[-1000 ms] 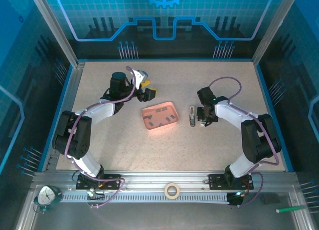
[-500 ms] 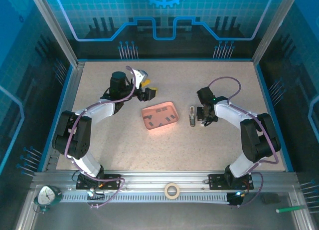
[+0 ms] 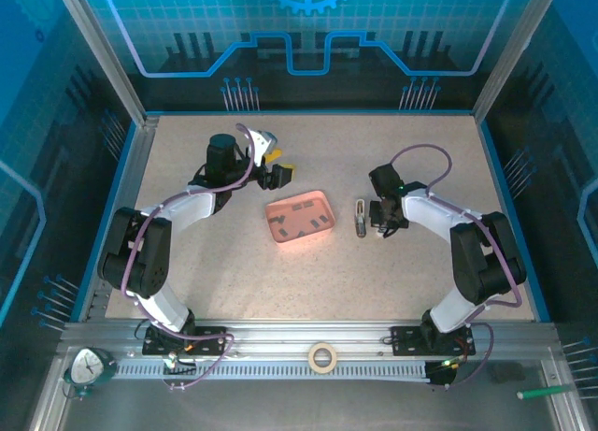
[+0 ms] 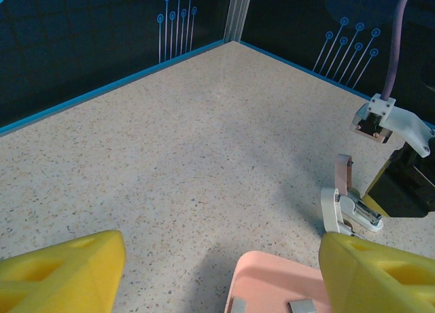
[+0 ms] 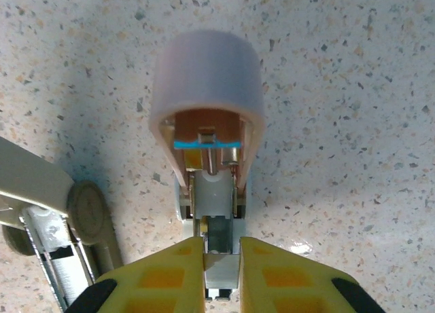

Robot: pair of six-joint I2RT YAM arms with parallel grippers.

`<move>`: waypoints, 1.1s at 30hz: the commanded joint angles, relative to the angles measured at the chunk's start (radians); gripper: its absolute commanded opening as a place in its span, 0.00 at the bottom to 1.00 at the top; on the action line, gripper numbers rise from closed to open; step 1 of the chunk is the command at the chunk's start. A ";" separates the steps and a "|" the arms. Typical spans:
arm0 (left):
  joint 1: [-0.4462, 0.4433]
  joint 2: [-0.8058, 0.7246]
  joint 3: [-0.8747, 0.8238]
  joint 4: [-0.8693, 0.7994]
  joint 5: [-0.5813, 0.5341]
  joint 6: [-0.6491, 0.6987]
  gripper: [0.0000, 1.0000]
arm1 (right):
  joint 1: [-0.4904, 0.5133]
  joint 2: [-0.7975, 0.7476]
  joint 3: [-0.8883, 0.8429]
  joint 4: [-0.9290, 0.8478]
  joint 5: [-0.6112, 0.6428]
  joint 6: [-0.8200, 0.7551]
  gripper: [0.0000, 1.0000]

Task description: Load the staples into the stapler

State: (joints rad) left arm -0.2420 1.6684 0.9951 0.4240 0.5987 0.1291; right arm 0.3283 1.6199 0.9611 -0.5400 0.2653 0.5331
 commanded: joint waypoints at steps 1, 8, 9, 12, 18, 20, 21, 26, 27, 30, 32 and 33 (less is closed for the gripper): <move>0.006 0.007 0.030 -0.001 0.007 0.004 0.76 | 0.017 -0.020 -0.021 0.009 0.006 0.006 0.18; 0.006 0.004 0.019 0.005 0.007 0.001 0.76 | 0.031 -0.022 -0.024 0.005 0.003 0.007 0.18; 0.006 0.004 0.019 0.006 0.007 0.000 0.76 | 0.031 -0.023 -0.026 0.008 0.004 0.007 0.18; 0.006 0.004 0.020 0.010 0.007 0.000 0.76 | 0.031 -0.023 -0.026 0.014 0.006 0.012 0.17; 0.006 -0.002 0.010 0.010 0.006 0.000 0.76 | 0.032 -0.037 -0.022 0.012 0.005 0.020 0.17; 0.006 -0.006 0.007 0.012 0.004 -0.001 0.76 | 0.033 -0.051 -0.020 0.005 0.009 0.025 0.17; 0.006 -0.007 0.005 0.011 0.004 0.001 0.76 | 0.035 -0.060 -0.019 0.002 0.014 0.027 0.17; 0.005 -0.009 0.004 0.013 0.001 0.001 0.76 | 0.038 -0.101 -0.023 0.000 0.033 0.039 0.18; 0.006 -0.007 0.004 0.013 0.001 -0.001 0.76 | 0.038 -0.103 -0.029 0.003 0.035 0.040 0.18; 0.005 -0.006 0.007 0.018 0.003 -0.002 0.76 | 0.038 -0.095 -0.035 0.009 0.030 0.048 0.17; 0.006 -0.004 0.007 0.018 0.003 -0.003 0.76 | 0.038 -0.084 -0.037 0.013 0.021 0.052 0.18; 0.006 -0.004 0.007 0.016 0.003 -0.003 0.76 | 0.038 -0.078 -0.039 0.018 0.018 0.054 0.17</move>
State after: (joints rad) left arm -0.2420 1.6691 0.9962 0.4244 0.5987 0.1287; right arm 0.3546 1.5345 0.9398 -0.5297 0.2802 0.5621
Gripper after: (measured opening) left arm 0.764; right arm 0.177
